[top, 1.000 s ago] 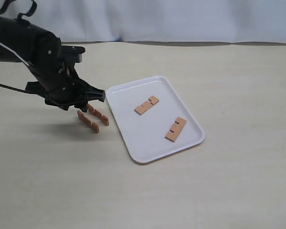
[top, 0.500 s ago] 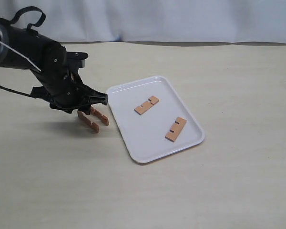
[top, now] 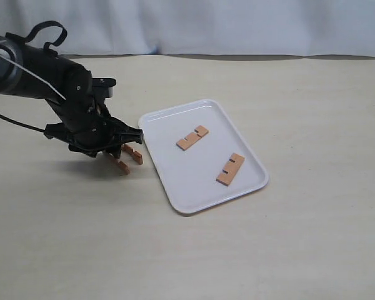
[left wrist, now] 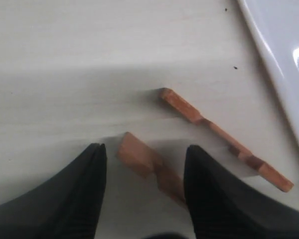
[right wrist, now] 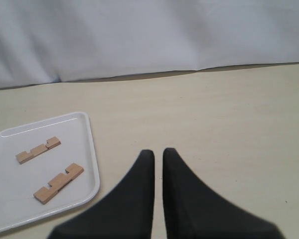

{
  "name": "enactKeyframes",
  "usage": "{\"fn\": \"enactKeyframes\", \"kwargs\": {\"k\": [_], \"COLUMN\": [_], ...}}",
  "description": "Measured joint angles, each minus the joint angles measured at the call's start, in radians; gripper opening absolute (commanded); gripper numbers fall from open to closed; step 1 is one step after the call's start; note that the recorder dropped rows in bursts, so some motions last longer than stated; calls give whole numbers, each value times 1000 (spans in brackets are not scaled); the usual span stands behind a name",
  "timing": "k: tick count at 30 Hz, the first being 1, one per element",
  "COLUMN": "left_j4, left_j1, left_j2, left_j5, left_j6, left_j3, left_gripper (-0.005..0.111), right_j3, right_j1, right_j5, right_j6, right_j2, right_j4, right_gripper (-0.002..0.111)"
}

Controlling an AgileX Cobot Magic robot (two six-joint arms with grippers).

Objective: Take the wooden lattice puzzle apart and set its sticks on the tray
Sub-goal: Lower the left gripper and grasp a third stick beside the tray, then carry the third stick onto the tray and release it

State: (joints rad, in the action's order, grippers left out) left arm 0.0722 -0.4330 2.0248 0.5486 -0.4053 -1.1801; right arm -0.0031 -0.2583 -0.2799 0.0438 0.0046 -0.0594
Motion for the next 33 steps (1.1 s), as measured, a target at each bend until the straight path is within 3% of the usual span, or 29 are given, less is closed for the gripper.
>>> {"fn": "enactKeyframes", "kwargs": {"k": [5,15,21,27,31,33], "left_j4": [0,0,0,3,-142,-331], "left_j1": [0,0,0,0,-59,-145], "left_j2": [0,0,-7,-151,-227,-185], "left_j5": [0,-8,5,137,17,-96], "left_j6": [-2,-4,27,84,218,375], "left_j3": [0,0,0,-68,-78,-97], "left_gripper": [44,0,0,0,0,0], "right_j3": [0,0,0,0,0,0], "right_j1": [0,0,0,0,0,0], "right_j5": [0,0,0,0,0,0], "right_j6": [0,0,0,0,0,0], "right_j2": [0,0,0,0,0,0], "right_j4": [0,0,0,0,0,0], "right_gripper": [6,6,6,6,6,6]}}
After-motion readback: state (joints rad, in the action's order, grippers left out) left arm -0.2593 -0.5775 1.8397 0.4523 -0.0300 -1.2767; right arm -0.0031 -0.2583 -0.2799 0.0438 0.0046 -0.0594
